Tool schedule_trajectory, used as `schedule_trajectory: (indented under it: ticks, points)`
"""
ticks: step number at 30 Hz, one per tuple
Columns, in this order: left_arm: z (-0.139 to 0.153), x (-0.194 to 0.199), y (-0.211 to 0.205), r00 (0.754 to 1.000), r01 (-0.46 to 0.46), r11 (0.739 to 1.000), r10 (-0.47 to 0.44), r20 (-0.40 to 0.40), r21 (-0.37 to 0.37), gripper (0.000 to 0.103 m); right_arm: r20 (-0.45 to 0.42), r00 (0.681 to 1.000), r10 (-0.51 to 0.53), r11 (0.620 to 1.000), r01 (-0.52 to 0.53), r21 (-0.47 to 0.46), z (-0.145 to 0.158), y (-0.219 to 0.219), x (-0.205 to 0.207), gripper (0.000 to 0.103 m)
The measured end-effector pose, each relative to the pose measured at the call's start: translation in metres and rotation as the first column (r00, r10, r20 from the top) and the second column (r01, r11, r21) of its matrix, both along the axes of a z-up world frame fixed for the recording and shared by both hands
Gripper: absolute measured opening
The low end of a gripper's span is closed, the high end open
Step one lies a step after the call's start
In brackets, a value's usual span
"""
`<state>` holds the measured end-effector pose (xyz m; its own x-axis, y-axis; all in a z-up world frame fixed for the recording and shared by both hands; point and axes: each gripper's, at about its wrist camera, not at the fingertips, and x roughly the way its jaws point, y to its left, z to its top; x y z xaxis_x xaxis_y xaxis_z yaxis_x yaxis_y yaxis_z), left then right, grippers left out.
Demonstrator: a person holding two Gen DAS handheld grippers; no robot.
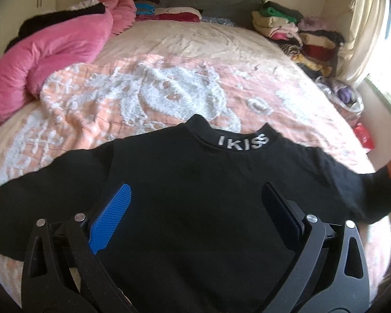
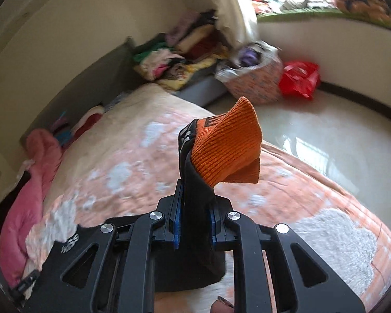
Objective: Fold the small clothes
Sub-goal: 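Lift the cuff with the right gripper and fold the sleeve across the body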
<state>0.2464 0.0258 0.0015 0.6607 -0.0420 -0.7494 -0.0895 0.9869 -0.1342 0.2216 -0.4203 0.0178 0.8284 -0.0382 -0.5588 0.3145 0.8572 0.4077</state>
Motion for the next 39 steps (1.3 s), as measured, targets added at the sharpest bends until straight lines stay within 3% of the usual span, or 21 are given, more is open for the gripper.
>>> schedule_trajectory:
  ticks: [7,12,16,22,25,30,34,39]
  points:
    - [0.005,-0.004,0.015,1.000,0.000,0.996,0.000,0.005,-0.084,0.094,0.041,0.990,0.134,0.986,-0.129,-0.109,0.033,0.056,0.003,0.015]
    - [0.004,-0.006,0.028,1.000,-0.001,0.989,0.000,-0.008,-0.147,0.094,0.047,0.967,0.251,0.951,-0.237,-0.197,0.046,0.105,0.009,0.015]
    - [0.000,-0.006,0.039,0.999,0.030,0.960,-0.032,-0.004,-0.279,0.094,0.029,0.939,0.343,0.915,-0.327,-0.237,0.047,0.142,0.016,0.015]
    - [-0.007,-0.004,0.045,0.998,0.036,0.939,-0.053,-0.039,-0.341,0.094,0.001,0.892,0.452,0.848,-0.429,-0.312,0.044,0.195,0.022,0.015]
    - [-0.013,-0.003,0.052,0.996,0.043,0.897,-0.072,-0.049,-0.440,0.094,-0.019,0.867,0.497,0.820,-0.477,-0.314,0.037,0.214,0.025,0.015]
    - [-0.018,-0.002,0.053,0.995,0.036,0.893,-0.071,-0.063,-0.448,0.094,-0.051,0.838,0.543,0.786,-0.529,-0.320,0.025,0.241,0.025,0.015]
    - [-0.023,-0.001,0.055,0.993,0.049,0.844,-0.099,-0.065,-0.535,0.094,-0.077,0.816,0.573,0.762,-0.564,-0.319,0.014,0.258,0.025,0.015]
    - [-0.027,-0.002,0.060,0.994,0.036,0.826,-0.089,-0.068,-0.562,0.094,-0.115,0.790,0.603,0.734,-0.605,-0.307,-0.002,0.279,0.028,0.017]
